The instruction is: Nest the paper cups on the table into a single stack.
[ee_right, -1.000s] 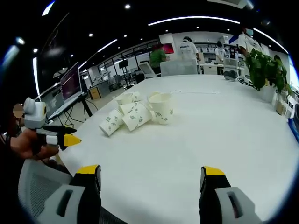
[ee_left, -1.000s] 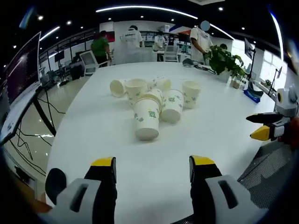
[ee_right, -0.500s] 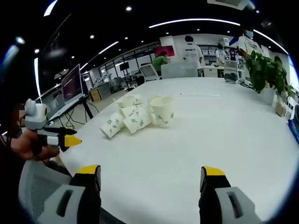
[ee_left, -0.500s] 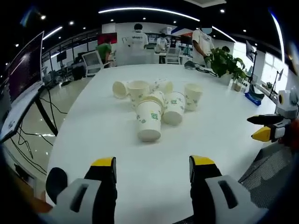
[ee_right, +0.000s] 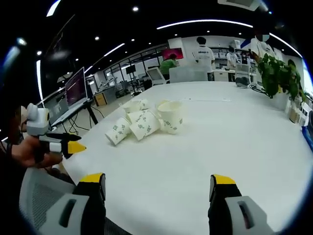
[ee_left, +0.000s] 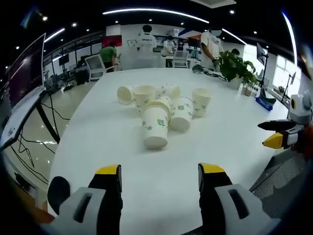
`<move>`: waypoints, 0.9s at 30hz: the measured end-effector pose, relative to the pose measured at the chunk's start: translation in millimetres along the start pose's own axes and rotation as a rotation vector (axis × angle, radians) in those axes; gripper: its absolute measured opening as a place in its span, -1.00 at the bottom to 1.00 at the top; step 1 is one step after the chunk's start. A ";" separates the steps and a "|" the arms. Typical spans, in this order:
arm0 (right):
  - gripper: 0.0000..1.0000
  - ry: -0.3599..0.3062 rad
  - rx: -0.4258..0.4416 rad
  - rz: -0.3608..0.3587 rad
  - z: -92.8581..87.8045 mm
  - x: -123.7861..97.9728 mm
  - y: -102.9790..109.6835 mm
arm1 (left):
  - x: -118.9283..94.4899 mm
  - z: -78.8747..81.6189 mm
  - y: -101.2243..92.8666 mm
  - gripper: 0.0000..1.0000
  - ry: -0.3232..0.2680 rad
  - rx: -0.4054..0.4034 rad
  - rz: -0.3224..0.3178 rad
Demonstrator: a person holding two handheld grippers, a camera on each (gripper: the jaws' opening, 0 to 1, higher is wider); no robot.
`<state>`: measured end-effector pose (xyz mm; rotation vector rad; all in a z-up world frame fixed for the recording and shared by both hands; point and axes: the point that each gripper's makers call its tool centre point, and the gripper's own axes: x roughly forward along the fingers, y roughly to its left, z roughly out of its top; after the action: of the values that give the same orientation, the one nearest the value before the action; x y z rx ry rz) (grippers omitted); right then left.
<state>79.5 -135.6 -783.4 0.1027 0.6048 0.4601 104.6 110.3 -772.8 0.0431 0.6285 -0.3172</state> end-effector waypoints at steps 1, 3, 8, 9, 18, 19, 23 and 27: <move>0.78 0.000 0.000 0.000 0.3 -0.4 0.6 | -0.3 0.3 -0.1 0.25 -0.001 0.000 0.000; 0.78 0.001 0.000 -0.001 0.3 -0.5 0.8 | 0.4 0.5 0.8 0.25 -0.003 -0.003 -0.001; 0.78 0.000 0.001 0.000 1.2 -0.8 2.0 | 0.7 0.8 0.7 0.25 -0.003 -0.003 -0.003; 0.78 -0.001 0.001 0.000 1.5 -1.1 2.6 | 1.3 0.5 1.1 0.25 -0.003 -0.002 -0.004; 0.78 -0.006 0.003 0.000 1.8 -0.8 0.8 | 4.6 -2.6 3.9 0.24 -0.003 -0.002 -0.006; 0.78 -0.006 0.004 0.000 2.0 -1.0 0.8 | 5.0 -2.9 4.4 0.24 -0.003 -0.002 -0.006; 0.77 -0.007 0.005 0.000 1.3 -0.6 -1.0 | 6.0 -3.1 3.9 0.25 -0.003 0.000 -0.008; 0.76 -0.005 0.006 0.005 1.2 -0.7 0.7 | 6.2 -2.8 3.9 0.25 -0.006 -0.001 -0.011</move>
<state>79.5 -135.3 -781.9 0.1113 0.6008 0.4629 108.9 112.6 -778.9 0.0379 0.6233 -0.3274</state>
